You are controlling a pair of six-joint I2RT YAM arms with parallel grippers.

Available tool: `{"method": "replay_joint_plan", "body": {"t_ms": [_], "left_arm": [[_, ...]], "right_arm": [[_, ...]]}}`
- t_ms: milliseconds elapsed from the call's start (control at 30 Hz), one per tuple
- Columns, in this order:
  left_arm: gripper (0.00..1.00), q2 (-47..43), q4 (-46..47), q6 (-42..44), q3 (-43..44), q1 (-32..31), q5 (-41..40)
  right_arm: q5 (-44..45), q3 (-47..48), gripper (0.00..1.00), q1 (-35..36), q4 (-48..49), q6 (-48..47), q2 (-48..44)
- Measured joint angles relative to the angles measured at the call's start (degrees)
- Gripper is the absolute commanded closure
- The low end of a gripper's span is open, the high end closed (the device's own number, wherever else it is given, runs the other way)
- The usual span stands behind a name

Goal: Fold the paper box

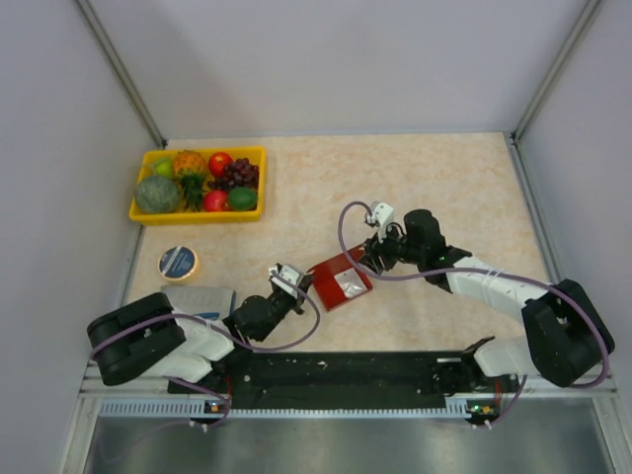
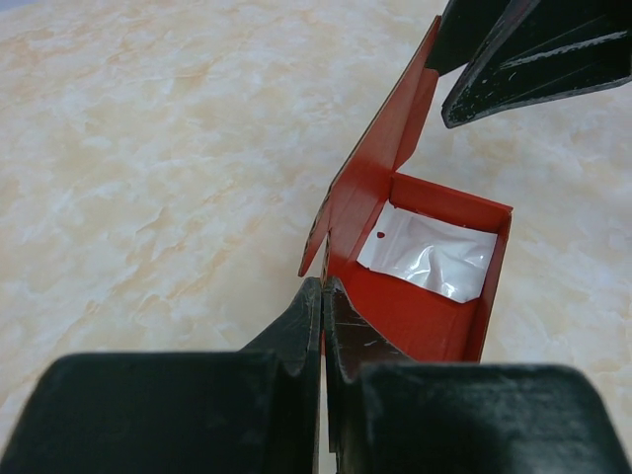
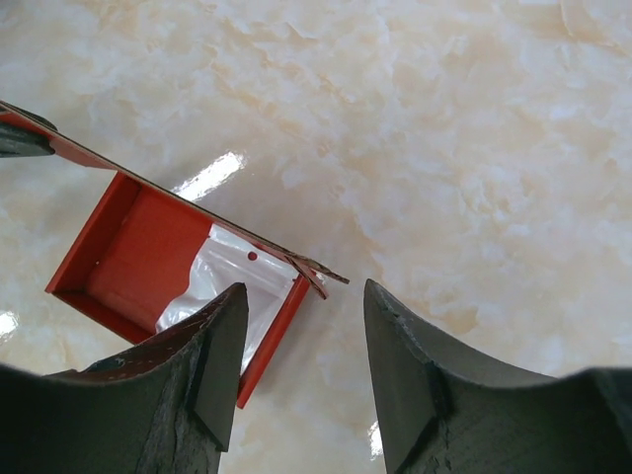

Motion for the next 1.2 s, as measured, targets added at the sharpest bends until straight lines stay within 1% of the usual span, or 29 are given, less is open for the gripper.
{"method": "replay_joint_plan", "body": {"t_ms": [167,200,233,300,367,433,500,633,667,733,933,1067,1100,1200], "left_arm": [[1.00,-1.05,-0.59,-0.44,-0.07,0.74,1.22],[1.00,-1.38,-0.79,-0.57,-0.09,0.90,1.38],[1.00,-1.79,-1.07,-0.72,-0.09,1.05,1.46],[1.00,-2.38,-1.49,-0.92,-0.09,1.25,1.66],[1.00,-2.49,-1.99,-0.98,-0.09,1.44,1.68],[1.00,-2.47,-2.38,-1.05,-0.09,1.57,1.81],[1.00,-2.40,-2.40,-1.11,-0.09,1.60,2.16],[1.00,-1.92,-2.86,-1.20,-0.09,1.70,3.02],[1.00,-1.92,-2.97,-1.20,-0.09,1.77,3.26],[1.00,-1.92,-3.04,-1.22,-0.09,1.84,3.56],[1.00,-1.92,-3.06,-1.22,-0.09,2.14,3.72],[1.00,-1.92,-3.08,-1.22,-0.09,2.45,3.72],[1.00,-1.92,-3.10,-1.22,-0.09,2.56,3.69],[1.00,-1.46,-3.04,-1.27,-0.09,2.97,3.67]], "right_arm": [[-1.88,0.04,0.60,-0.26,0.98,-1.51,2.21],[-2.29,0.04,0.64,-0.28,1.05,-1.84,2.64],[-2.71,0.04,0.66,-0.31,1.05,-2.19,2.93],[-3.72,0.04,0.69,-0.33,1.05,-3.02,3.28],[-4.28,0.04,0.68,-0.46,1.05,-3.67,3.28],[-4.83,0.04,0.62,-0.63,1.03,-4.20,3.28],[-5.01,0.04,0.59,-0.63,1.31,-4.42,3.23],[-4.83,0.02,0.59,-0.63,3.06,-4.96,2.54],[-4.83,0.02,0.60,-0.63,3.56,-5.11,2.36],[-4.83,0.02,0.66,-0.63,4.20,-5.46,2.23],[-5.66,0.04,0.70,-0.63,4.15,-6.60,2.25],[-5.99,0.13,0.76,-0.63,3.93,-7.39,2.32],[-6.01,0.26,0.81,-0.63,3.80,-7.52,2.45],[-6.40,1.40,0.90,-0.63,3.41,-7.65,3.69]]}}
